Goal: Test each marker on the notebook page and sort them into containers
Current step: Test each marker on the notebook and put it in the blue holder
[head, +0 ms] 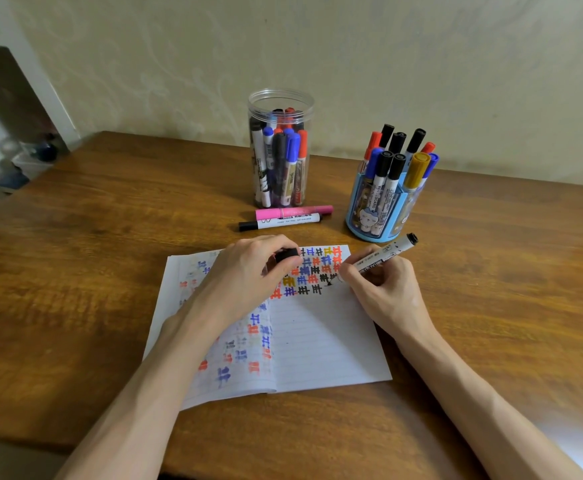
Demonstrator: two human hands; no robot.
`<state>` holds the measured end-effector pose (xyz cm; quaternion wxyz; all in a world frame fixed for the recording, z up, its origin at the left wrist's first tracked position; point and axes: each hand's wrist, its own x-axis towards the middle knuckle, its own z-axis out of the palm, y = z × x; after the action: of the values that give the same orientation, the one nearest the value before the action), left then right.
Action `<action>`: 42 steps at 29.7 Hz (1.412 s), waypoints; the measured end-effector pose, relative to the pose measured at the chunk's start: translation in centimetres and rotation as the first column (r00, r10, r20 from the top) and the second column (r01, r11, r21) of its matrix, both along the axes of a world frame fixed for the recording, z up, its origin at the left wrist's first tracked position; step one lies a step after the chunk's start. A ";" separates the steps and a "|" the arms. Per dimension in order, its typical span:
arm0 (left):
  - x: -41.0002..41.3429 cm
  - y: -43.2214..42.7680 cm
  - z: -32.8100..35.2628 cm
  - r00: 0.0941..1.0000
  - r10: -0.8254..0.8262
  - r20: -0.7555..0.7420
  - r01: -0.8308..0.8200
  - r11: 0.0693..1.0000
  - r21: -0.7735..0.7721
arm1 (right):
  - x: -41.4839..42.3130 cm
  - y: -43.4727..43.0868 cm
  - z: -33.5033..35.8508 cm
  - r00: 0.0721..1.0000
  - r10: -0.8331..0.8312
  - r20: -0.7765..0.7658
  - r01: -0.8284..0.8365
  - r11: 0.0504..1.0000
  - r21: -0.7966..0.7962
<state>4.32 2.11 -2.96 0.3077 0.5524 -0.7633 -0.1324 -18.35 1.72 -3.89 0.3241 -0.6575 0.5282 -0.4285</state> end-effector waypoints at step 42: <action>-0.4 0.5 0.8 0.996 0.022 -0.082 -0.017 0.998 0.066 | -0.1 0.2 0.2 0.999 0.019 0.046 -0.021 0.999 0.042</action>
<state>3.90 2.57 -2.18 0.3221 0.5636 -0.7398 -0.1770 -18.44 1.89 -3.67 0.3541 -0.6458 0.5232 -0.4287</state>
